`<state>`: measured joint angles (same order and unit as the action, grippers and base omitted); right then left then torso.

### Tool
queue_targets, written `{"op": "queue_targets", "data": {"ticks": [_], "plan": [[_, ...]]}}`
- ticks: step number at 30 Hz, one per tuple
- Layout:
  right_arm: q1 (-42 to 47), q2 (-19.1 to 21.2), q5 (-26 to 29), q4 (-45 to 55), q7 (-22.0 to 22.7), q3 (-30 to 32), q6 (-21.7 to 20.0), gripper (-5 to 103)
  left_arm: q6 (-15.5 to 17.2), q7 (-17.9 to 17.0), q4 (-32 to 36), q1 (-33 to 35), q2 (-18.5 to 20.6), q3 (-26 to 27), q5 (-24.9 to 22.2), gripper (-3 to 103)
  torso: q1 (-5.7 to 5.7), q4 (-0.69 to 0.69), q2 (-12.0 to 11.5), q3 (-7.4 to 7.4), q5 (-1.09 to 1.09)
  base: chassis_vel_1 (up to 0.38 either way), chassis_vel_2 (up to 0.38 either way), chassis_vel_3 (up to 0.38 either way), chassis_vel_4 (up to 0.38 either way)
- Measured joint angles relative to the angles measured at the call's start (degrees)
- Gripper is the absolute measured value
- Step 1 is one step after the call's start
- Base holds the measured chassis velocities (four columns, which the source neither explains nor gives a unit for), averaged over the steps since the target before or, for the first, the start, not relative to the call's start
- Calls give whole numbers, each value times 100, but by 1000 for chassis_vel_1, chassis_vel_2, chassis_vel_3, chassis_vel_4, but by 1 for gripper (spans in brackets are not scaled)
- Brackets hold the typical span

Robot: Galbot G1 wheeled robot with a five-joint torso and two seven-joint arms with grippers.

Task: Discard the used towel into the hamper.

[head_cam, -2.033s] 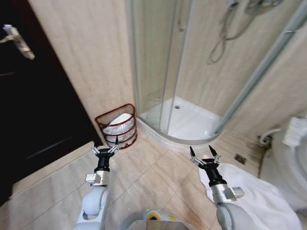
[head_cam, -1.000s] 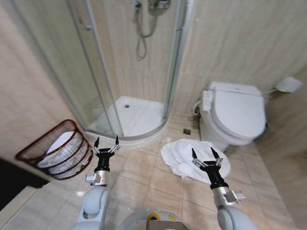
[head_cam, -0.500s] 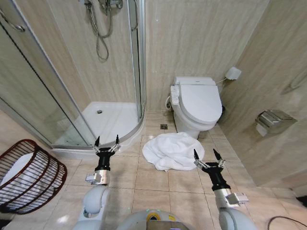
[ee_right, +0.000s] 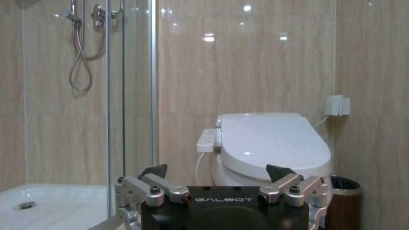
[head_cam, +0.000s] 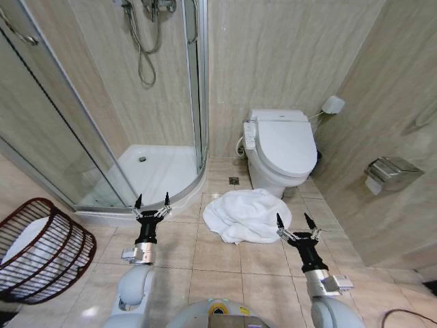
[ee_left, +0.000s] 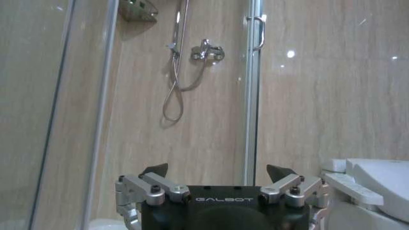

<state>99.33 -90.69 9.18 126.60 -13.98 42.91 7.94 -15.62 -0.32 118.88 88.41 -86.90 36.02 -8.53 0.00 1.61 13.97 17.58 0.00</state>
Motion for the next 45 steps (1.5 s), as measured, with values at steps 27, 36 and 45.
{"op": "queue_targets", "data": {"ticks": [27, 36, 45], "plan": [[-63, 48, 118, -72, -13, 167, 93, 100, 1027, 448, 126, 162, 108, 21, 44, 100, 0, 1, 0, 0, 0, -62, 57, 58, -56], [-85, 92, 147, -99, -30, 283, 159, 100, 1059, 666, 85, 199, 104, -37, 31, 100, 0, 0, 0, 0, 0, -98, 102, 99, -95], [-59, 98, 145, -65, -30, 308, 164, 100, 1056, 698, 74, 176, 119, -57, 24, 100, 1, 1, 0, 1, -1, -157, 139, 169, -151]]}}
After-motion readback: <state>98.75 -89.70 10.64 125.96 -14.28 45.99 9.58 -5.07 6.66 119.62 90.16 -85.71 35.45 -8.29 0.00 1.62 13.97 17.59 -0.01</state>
